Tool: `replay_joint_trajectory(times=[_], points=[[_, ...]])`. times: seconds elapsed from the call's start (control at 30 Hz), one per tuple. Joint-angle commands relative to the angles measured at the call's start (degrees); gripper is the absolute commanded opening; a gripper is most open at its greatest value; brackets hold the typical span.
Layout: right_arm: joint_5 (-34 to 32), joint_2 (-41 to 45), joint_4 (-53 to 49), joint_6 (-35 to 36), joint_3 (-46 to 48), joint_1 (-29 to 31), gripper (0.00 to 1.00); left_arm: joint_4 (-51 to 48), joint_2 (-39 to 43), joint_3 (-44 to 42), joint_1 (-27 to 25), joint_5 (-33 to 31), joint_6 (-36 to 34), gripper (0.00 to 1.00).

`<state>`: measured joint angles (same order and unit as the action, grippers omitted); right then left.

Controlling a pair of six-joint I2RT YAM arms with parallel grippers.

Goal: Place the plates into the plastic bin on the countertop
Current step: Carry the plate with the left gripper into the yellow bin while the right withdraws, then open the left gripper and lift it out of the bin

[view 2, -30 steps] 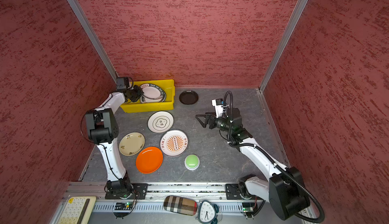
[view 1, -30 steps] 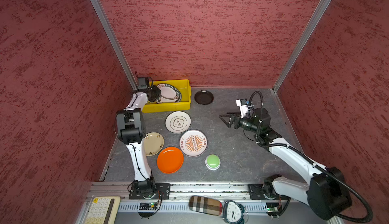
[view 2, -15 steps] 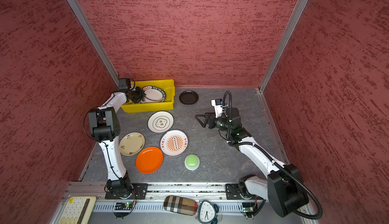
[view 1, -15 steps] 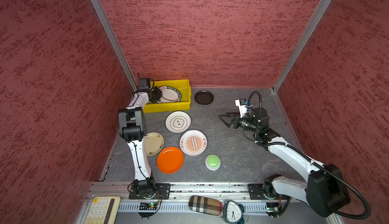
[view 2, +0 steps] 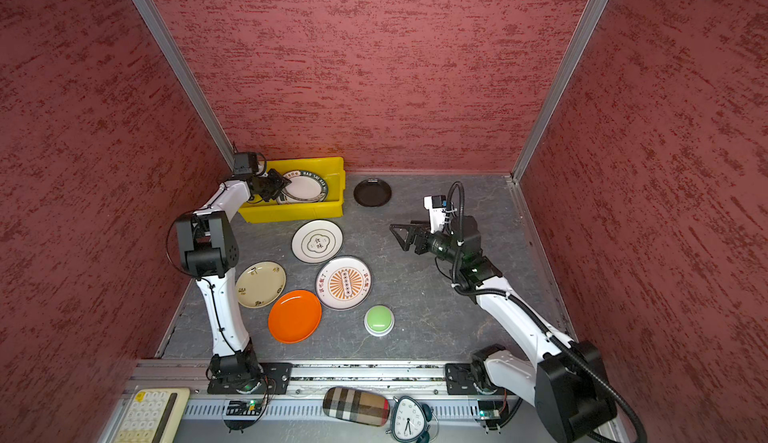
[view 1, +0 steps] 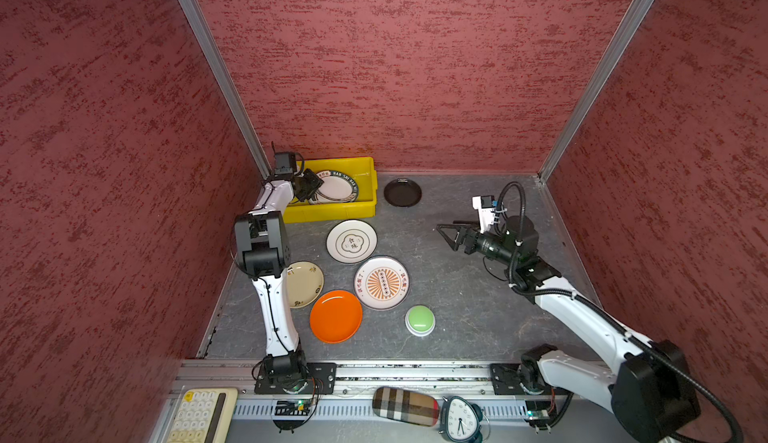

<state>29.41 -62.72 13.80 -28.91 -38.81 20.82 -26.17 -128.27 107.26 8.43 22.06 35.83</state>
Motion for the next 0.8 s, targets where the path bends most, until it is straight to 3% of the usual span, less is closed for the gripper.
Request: replay_joint_trajectory(times=[0.0,0.1,0.43,0.77], points=[[-3.6,2.0,-1.7,2.0,0.6,0.2,0.99,0.1,0.0,0.3,0.3,0.4,-1.3,0.65],[-4.2,2.2,-2.7,2.1,0.6,0.3,0.99,-0.2,0.8,0.1,0.3,-0.6,-1.8,1.00],[-5.7,2.7,-2.8,-0.3,1.0,0.2,0.99,-2.8,3.8,0.4,0.0,-2.9,-4.5,0.99],[-5.6,4.3,-3.3,-1.7,2.6,0.2,0.99,-9.4,7.2,2.3,-2.5,-11.7,-10.0,0.99]])
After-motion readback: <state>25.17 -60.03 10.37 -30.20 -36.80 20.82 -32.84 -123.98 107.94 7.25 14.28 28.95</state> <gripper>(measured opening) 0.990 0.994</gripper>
